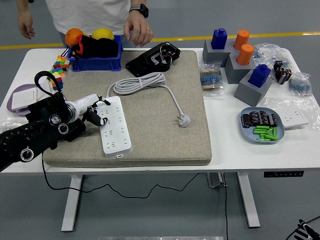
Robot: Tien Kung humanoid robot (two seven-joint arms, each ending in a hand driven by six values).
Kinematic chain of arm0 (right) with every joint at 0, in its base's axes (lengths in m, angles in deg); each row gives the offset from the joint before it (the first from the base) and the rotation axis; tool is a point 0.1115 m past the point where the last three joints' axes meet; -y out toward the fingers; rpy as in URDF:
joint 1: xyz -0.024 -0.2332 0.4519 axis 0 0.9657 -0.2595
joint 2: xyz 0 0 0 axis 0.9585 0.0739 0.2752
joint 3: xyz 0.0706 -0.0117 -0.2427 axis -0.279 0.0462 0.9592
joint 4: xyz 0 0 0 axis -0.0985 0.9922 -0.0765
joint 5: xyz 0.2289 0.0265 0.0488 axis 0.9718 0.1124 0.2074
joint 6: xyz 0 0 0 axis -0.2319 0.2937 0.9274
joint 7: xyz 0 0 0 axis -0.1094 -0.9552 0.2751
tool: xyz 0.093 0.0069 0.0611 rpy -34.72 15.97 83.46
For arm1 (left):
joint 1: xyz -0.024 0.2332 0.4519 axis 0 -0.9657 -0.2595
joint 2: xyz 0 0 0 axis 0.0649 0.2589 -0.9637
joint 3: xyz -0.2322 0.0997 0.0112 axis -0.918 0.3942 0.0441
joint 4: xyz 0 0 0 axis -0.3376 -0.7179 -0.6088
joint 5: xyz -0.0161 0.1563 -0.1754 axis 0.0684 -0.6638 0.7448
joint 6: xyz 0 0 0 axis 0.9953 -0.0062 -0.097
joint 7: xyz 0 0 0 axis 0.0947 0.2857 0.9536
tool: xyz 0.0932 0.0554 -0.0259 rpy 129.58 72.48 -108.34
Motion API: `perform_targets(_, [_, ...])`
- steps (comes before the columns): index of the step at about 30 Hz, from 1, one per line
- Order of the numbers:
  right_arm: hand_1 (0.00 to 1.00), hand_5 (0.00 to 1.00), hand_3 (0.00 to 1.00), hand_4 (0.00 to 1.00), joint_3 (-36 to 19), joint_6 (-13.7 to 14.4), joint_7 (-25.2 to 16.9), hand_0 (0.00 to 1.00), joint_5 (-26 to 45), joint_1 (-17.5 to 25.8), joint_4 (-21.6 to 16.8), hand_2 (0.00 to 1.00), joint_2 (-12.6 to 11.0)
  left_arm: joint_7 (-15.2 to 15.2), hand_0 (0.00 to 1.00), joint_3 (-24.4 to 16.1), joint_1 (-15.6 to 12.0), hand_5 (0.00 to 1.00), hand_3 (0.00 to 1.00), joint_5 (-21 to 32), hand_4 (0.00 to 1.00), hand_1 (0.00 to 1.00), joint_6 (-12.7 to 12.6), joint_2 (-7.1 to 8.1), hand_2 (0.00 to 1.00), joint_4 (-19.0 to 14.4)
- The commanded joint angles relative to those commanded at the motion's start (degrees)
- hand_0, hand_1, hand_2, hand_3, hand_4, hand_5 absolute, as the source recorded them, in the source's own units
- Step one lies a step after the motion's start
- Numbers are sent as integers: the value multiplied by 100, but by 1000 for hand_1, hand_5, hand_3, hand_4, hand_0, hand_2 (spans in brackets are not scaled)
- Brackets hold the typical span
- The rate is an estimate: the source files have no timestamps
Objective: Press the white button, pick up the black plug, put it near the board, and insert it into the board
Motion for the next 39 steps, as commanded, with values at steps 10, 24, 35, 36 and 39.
perform_targets(10, [694, 479, 622, 740, -19, 0, -2, 714, -5, -3, -2, 677, 10, 27, 20, -442, -55, 11, 807, -208, 601, 63, -58, 58, 142, -513])
perform_targets(24, [695, 479, 623, 740, 7, -3, -1, 715, -11, 22, -4, 676, 35, 707, 50, -1611, -920, 9, 808, -957, 599, 88, -351, 24, 163, -1424])
perform_targets(35, [694, 477, 623, 740, 17, -2, -4, 714, -16, 18, -16, 677, 44, 1669, 691, -2688, -1941, 41, 782, -1650, 793, 780, -521, -73, 698, -1690])
perform_targets(36, [694, 477, 623, 740, 19, -4, -5, 714, -14, 16, -20, 677, 43, 1772, 691, -2774, -2025, 41, 782, -1709, 793, 780, -562, -78, 698, -1707])
perform_targets(39, [694, 477, 623, 740, 14, -4, -6, 714, -19, 18, -21, 677, 45, 2025, 691, -3059, -2270, 41, 782, -1838, 793, 780, -649, -85, 698, -1741])
